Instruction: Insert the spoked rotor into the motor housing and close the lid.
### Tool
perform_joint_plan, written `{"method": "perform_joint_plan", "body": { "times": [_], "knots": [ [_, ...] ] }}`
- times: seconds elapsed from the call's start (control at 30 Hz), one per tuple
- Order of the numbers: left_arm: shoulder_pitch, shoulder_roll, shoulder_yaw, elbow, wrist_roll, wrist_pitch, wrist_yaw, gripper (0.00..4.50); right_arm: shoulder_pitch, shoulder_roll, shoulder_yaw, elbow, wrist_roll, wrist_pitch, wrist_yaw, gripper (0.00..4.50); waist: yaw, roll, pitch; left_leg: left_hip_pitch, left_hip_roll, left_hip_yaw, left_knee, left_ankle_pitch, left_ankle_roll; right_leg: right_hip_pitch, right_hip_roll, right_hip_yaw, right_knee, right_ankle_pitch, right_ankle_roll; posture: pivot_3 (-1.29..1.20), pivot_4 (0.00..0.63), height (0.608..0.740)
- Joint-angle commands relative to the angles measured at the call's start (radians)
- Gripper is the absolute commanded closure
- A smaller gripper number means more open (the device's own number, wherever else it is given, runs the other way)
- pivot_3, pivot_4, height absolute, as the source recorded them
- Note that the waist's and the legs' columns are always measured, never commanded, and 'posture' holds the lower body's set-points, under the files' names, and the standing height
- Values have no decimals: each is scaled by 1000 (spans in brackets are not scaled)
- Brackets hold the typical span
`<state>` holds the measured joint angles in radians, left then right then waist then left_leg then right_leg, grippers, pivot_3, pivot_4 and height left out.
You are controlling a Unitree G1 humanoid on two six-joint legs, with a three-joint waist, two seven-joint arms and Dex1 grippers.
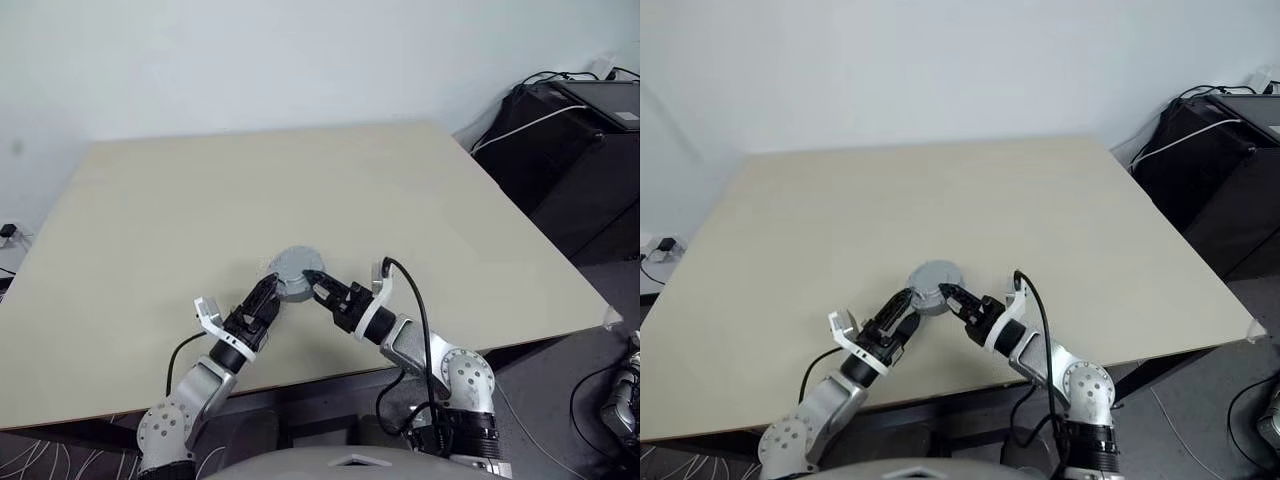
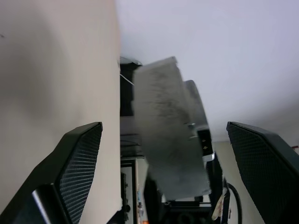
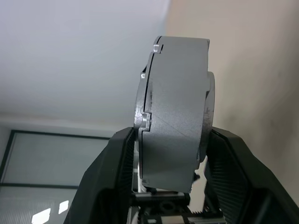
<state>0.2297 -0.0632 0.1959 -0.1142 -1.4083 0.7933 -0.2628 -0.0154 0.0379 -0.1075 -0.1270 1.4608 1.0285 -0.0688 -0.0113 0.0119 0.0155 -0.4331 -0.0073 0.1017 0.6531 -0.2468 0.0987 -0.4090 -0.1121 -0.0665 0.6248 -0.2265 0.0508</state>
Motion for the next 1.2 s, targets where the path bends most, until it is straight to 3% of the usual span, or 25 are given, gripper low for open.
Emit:
{"method": "perform_joint_plan", "body": {
  "times": [0.03,0.67,0.9,1.2],
  "knots": [
    [21,-99,-38,-24,-41,-16,-7,0,-11,-2,12,-31,56,11,18,2458,0,0,0,0,0,0,0,0,0,0,0,0,0,0,0,0,0,740],
    [43,-74,-94,-45,-97,-79,-15,0,-1,-36,35,-35,96,27,24,2458,0,0,0,0,0,0,2,0,0,1,1,0,0,0,0,0,0,740],
    [47,-74,-98,-46,-102,-114,-12,2223,1,-43,41,-35,93,20,28,2458,1,0,0,0,0,0,2,0,1,1,1,0,0,0,0,0,0,740],
    [48,-66,-113,-54,-108,-140,-5,2274,6,-56,45,-49,47,-2,36,2458,1,0,0,0,0,0,4,0,1,1,1,-1,1,0,0,0,0,740]
  ]
}}
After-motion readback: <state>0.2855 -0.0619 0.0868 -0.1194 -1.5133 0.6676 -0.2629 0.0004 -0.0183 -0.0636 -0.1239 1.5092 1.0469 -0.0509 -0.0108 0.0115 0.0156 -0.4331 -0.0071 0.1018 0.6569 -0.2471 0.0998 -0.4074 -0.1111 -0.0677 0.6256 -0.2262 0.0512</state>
